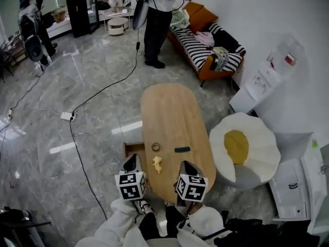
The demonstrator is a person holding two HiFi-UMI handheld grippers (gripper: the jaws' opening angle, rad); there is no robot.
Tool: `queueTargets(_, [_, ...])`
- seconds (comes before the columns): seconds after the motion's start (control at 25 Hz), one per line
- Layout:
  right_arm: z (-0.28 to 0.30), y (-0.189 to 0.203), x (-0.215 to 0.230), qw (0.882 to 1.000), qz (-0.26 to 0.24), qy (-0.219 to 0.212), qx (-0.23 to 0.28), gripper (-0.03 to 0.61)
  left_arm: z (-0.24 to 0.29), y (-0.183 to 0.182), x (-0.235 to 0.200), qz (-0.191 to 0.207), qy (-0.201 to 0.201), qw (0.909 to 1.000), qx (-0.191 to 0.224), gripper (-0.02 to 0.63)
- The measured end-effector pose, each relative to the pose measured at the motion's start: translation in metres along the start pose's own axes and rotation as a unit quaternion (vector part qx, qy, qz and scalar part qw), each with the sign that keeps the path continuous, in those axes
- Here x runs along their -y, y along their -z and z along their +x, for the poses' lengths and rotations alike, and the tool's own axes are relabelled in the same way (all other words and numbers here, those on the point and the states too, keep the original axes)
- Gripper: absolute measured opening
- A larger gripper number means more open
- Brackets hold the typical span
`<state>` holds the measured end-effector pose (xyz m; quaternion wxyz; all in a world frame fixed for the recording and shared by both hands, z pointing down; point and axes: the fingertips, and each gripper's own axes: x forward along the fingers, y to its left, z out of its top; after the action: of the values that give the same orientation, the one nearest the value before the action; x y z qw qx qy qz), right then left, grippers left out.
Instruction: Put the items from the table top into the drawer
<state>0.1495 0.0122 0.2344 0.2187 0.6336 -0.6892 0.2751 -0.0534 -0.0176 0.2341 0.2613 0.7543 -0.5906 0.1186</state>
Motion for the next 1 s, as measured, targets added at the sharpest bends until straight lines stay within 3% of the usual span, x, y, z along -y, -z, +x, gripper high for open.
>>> queueTargets(0.52, [0.069, -0.005, 0.023, 0.998, -0.017, -0.044, -0.035, 0.063, 0.049, 0.027, -0.001, -0.050, -0.052, 0.9972, -0.018, 0.000])
queueTargets(0.8, [0.154, 0.062, 0.028, 0.995, -0.004, -0.066, -0.077, 0.063, 0.101, 0.116, -0.026, -0.072, -0.086, 0.9915, -0.067, 0.000])
queueTargets(1.0, [0.214, 0.098, 0.017, 0.993, -0.028, -0.084, -0.081, 0.063, 0.145, 0.174, -0.045, -0.075, -0.096, 0.9895, -0.079, 0.000])
